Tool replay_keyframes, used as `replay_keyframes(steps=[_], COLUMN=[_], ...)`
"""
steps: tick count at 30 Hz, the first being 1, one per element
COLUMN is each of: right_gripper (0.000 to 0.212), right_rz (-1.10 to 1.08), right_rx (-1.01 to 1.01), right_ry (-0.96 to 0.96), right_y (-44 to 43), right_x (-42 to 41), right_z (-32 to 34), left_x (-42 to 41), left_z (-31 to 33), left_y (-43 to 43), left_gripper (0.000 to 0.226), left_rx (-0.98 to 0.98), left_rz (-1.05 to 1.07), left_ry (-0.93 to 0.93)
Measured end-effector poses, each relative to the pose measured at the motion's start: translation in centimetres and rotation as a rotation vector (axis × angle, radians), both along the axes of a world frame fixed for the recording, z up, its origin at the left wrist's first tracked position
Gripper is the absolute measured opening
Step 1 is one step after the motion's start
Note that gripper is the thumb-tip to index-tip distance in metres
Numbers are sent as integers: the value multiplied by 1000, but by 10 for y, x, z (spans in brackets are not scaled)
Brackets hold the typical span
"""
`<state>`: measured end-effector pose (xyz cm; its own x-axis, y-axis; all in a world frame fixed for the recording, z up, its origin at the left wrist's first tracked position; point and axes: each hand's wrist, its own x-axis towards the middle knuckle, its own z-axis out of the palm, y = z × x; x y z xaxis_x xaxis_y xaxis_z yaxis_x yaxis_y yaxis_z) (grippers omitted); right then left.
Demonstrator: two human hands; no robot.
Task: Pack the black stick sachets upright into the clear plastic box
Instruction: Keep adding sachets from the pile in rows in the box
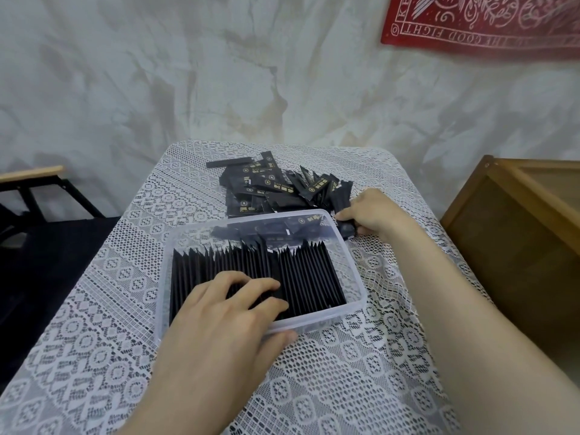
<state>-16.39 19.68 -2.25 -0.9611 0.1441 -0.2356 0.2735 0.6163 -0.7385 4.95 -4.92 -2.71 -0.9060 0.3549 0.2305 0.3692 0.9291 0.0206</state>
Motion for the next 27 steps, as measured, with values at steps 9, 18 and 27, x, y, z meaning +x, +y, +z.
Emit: replay_keyframes(steps=[9,18,27], right_gripper=[33,38,36], right_rz=[-133,-105,-122], right_rx=[-115,107,-21], right_ry=[82,75,60], right_y=[1,-12,0], right_x=[-29,-44,-36], right_z=[5,1,-3], left_x=[0,-2,0], left_z=[-1,-3,-1], left_y=[0,-1,1], left_gripper=[46,44,45], left_rx=[6,28,24], left_rz=[-3,-19,-7], left_ry=[1,27,16])
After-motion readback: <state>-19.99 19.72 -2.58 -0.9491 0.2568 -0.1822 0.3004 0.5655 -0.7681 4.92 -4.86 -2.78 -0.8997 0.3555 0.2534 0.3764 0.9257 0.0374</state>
